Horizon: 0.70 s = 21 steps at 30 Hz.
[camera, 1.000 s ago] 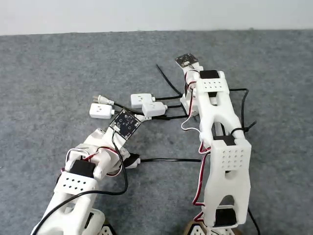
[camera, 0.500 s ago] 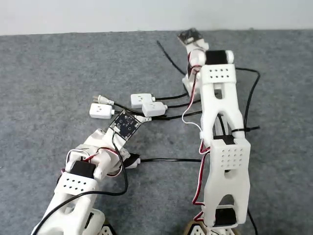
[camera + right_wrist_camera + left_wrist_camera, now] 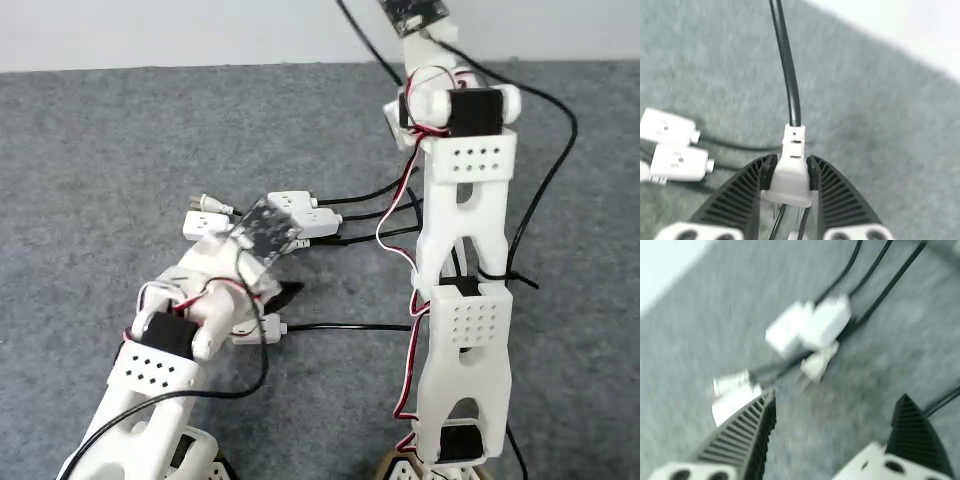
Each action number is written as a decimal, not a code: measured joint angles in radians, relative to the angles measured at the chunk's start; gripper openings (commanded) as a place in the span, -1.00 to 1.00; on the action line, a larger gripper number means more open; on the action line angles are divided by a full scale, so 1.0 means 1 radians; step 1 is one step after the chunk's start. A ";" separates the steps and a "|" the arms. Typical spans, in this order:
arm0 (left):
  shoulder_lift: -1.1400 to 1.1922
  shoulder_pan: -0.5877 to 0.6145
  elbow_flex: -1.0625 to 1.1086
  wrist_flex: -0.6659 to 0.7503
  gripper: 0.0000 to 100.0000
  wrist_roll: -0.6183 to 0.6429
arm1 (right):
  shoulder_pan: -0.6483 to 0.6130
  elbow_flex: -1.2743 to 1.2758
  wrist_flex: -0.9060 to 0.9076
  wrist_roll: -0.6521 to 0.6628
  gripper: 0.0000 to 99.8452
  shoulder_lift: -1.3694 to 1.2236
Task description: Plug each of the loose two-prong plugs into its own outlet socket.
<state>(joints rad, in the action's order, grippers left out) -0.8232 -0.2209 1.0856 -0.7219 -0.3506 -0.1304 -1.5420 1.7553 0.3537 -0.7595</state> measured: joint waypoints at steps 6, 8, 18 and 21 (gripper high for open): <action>0.000 -0.152 -0.172 -0.068 -0.30 0.005 | -0.026 -0.086 0.000 -0.064 -0.98 0.054; 0.000 -0.175 -0.201 -0.069 -0.30 0.005 | -0.043 -0.089 0.000 -0.072 -0.98 0.094; 0.000 -0.265 -0.259 -0.071 -0.30 -0.018 | -0.135 -0.091 0.002 -0.077 -0.98 0.285; 0.000 -0.270 -0.304 -0.071 -0.30 -0.046 | -0.164 -0.091 0.002 -0.080 -0.98 0.322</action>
<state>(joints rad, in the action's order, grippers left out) -0.8232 -0.4910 0.7818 -0.7925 -0.3966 -0.2946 -1.6326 1.7568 0.2739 -0.4373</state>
